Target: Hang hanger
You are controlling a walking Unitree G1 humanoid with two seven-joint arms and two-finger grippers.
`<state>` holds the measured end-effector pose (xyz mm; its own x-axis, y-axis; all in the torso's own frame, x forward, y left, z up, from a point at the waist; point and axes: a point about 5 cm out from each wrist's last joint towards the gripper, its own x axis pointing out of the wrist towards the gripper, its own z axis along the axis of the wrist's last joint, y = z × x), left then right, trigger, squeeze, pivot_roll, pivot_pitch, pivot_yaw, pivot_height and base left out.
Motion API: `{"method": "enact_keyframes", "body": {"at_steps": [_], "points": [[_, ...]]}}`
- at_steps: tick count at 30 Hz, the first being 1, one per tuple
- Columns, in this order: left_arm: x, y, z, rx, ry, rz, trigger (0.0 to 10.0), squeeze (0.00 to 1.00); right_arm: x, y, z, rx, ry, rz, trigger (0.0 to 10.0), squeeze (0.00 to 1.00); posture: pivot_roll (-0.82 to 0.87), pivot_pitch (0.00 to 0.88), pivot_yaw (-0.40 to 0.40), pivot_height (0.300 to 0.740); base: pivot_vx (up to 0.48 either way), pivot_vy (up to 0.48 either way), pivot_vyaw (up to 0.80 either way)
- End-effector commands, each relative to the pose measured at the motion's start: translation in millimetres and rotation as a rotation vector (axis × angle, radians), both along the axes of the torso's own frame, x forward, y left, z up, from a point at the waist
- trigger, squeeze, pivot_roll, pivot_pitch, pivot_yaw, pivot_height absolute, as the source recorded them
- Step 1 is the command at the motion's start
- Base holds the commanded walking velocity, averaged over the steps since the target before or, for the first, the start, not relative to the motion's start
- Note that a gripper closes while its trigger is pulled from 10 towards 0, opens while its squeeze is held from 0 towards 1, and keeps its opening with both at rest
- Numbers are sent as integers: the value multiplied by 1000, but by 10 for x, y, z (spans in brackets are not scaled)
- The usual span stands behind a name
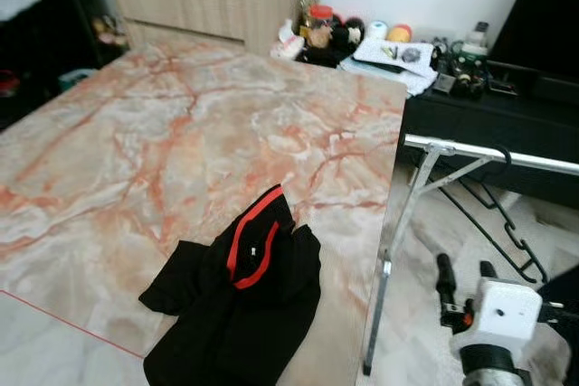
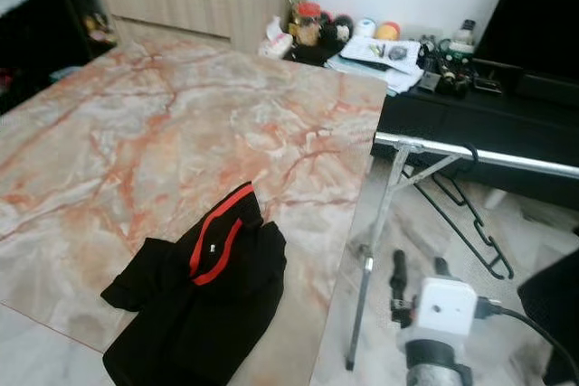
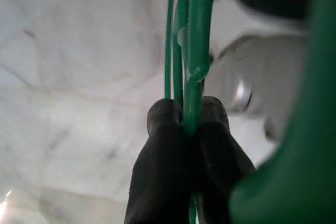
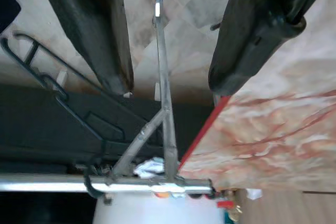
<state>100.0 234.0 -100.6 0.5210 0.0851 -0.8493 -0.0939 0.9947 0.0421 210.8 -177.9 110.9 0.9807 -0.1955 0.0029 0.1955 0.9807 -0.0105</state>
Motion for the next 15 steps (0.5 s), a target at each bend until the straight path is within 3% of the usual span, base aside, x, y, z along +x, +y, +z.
{"method": "enact_keyframes", "body": {"at_steps": [1, 8, 15], "points": [[-17, 0, -7, -5, 10, 3, 10000, 0, -41, -69, -70, 9, 41, -26, 10000, 0, 45, 129, -29, 740, 0, -270, -788], [-13, 27, -2, -1, 14, 4, 10000, 0, -40, -71, -71, 1, 37, -22, 10000, 0, 44, 127, -28, 740, 0, -268, -779], [-6, 46, 4, 0, 17, -7, 10000, 0, -39, -63, -63, -2, 26, -22, 10000, 0, 43, 123, -24, 740, 0, -269, 0]]}}
